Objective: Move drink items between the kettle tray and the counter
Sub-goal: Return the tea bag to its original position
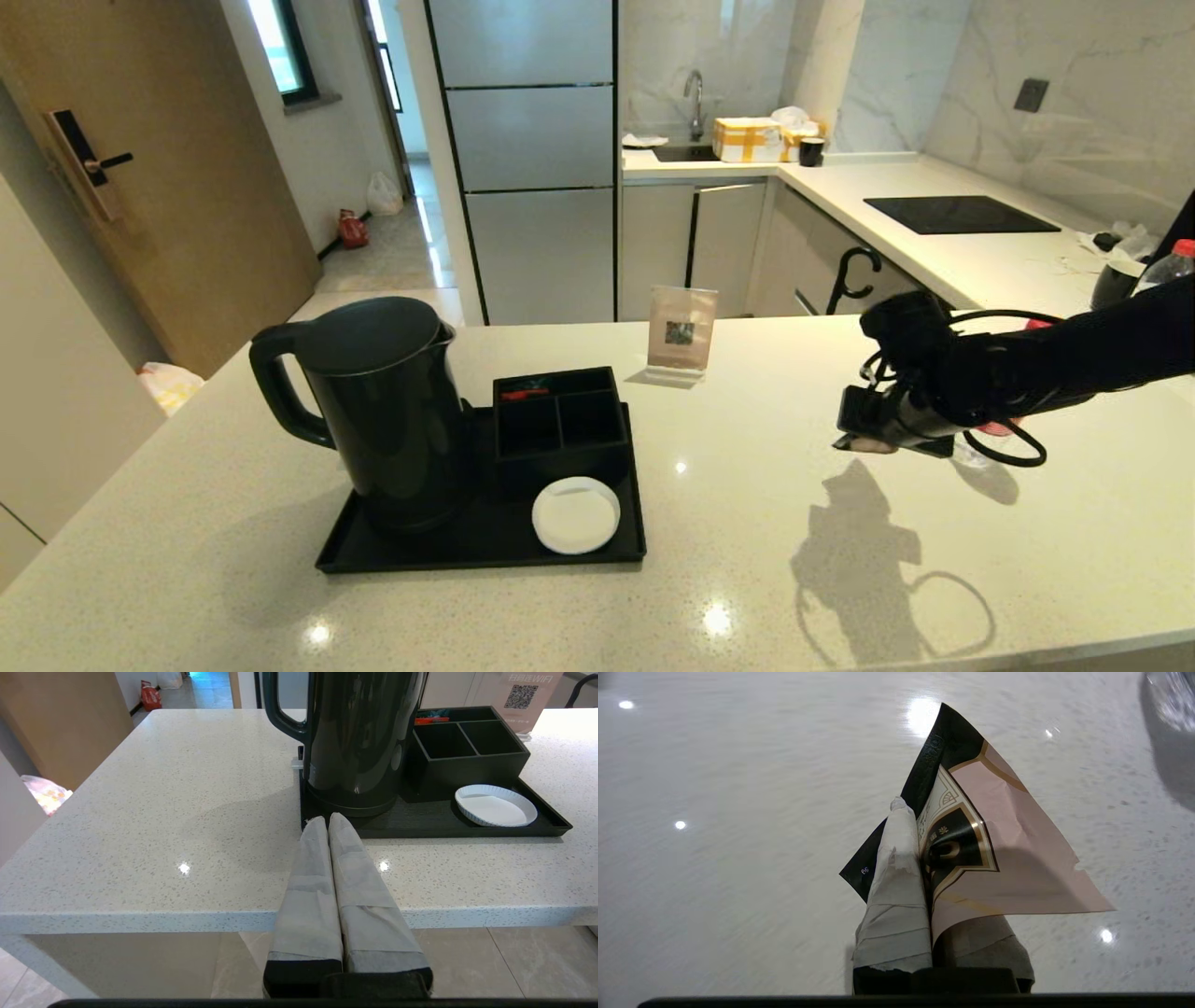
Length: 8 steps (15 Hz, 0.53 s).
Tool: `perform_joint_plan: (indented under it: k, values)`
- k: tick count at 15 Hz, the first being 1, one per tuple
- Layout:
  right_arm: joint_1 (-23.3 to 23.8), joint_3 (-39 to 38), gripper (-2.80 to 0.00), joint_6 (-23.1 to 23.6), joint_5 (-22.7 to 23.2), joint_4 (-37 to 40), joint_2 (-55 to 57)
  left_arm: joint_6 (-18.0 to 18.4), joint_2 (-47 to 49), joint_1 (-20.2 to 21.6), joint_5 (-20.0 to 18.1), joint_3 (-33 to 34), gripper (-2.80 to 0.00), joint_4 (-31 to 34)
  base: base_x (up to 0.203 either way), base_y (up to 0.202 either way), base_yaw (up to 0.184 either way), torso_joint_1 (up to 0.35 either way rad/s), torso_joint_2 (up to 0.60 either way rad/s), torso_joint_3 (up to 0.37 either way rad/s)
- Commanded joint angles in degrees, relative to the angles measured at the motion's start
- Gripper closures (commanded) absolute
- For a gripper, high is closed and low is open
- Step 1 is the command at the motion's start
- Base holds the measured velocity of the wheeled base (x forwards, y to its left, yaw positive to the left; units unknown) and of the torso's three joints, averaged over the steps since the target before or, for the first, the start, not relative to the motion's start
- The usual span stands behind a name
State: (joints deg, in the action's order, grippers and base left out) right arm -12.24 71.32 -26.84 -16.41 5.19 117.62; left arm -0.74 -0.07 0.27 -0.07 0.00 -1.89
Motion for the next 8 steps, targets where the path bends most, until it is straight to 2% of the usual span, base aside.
perform_joint_plan:
  k: [1, 2, 5, 8]
  values:
    - [-5.4, 0.7, 0.00, 0.5, -1.4, 0.6, -6.6, 0.0, 0.1, 0.1, 0.0, 0.0, 0.00, 0.0, 0.000, 0.000, 0.000, 0.000, 0.00, 0.000]
    - [-7.9, 1.0, 0.00, 1.8, -2.0, 1.0, -8.7, 0.0, 0.1, 0.1, 0.0, 0.0, 0.00, 0.0, 0.000, 0.000, 0.000, 0.000, 0.00, 0.000]
    - [-14.3, 1.6, 0.00, 11.0, -1.8, 0.3, -11.7, 0.0, 0.1, 0.1, 0.0, 0.0, 0.00, 0.0, 0.000, 0.000, 0.000, 0.000, 0.00, 0.000]
    - [-20.8, 5.0, 0.00, 13.9, -2.1, -0.5, -10.7, 0.0, 0.1, 0.1, 0.0, 0.0, 0.00, 0.0, 0.000, 0.000, 0.000, 0.000, 0.00, 0.000]
